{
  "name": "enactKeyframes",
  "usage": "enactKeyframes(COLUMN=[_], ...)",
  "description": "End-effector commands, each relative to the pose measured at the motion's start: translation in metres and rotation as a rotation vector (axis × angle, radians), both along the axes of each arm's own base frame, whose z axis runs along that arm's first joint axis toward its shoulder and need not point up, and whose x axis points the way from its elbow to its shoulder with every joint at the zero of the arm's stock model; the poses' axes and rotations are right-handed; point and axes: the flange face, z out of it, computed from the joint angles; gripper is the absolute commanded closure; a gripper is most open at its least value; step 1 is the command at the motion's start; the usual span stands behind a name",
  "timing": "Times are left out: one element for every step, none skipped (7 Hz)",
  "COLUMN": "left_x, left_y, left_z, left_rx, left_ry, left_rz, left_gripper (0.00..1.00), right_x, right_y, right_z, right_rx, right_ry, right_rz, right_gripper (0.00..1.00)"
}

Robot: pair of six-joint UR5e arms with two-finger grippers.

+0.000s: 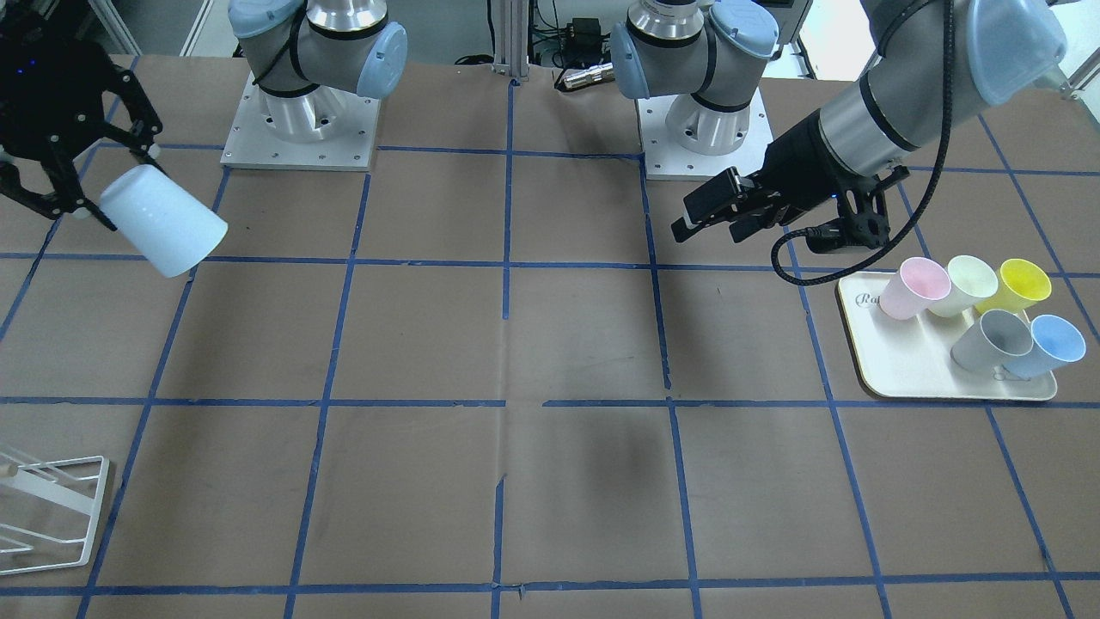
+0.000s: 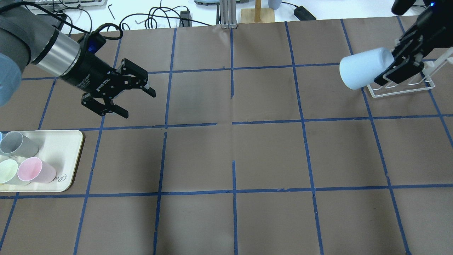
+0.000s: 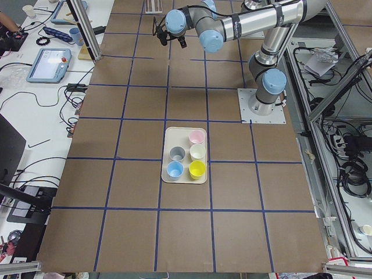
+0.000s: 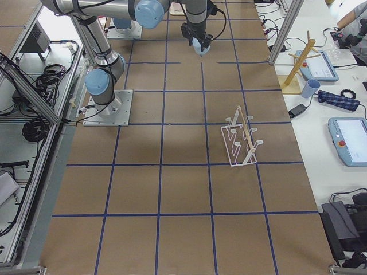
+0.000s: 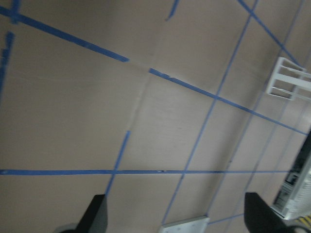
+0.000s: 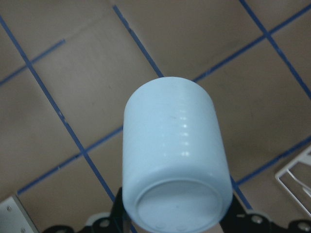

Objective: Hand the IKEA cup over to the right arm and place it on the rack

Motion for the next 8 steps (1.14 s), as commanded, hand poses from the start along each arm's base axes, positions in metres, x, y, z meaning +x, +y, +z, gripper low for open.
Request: enactKeyframes(left_x=[0.002, -0.010, -0.019, -0.028, -0.036, -0.037, -0.039, -0.032], left_y=[0.003, 0.005, 0.010, 0.012, 0.015, 0.020, 0.026, 0.026], left_z=[0.026, 0.030, 0.032, 0.033, 0.033, 0.036, 0.042, 0.041], left_rx=[-0.039, -0.044, -0.044, -0.050, -0.059, -0.075, -0.086, -0.084], left_ry=[-0.309, -0.343, -0.412, -0.435, -0.404, -0.373, -0.370, -0.369], left_rz=[-0.197, -0.235, -0.277, -0.299, -0.301, -0.296, -0.295, -0.288], left_gripper=[0.00, 0.00, 0.00, 0.00, 0.00, 0.00, 0.00, 0.00], right_x=[-0.056, -0.069, -0.081, -0.101, -0.131, -0.140, -0.143, -0.150], right_y=[-0.037, -0.055, -0.068, -0.083, -0.090, -0.096, -0.101, -0.105], right_z=[-0.045, -0.059, -0.073, -0.090, -0.095, -0.104, -0.106, -0.118], right_rx=[0.121, 0.115, 0.119, 0.114, 0.085, 0.087, 0.070, 0.083], right_ry=[0.334, 0.404, 0.481, 0.497, 0.511, 0.513, 0.528, 0.522], right_rz=[0.122, 0.135, 0.133, 0.135, 0.140, 0.139, 0.164, 0.191], right_gripper=[1.00, 1.00, 1.00, 1.00, 1.00, 1.00, 1.00, 1.00])
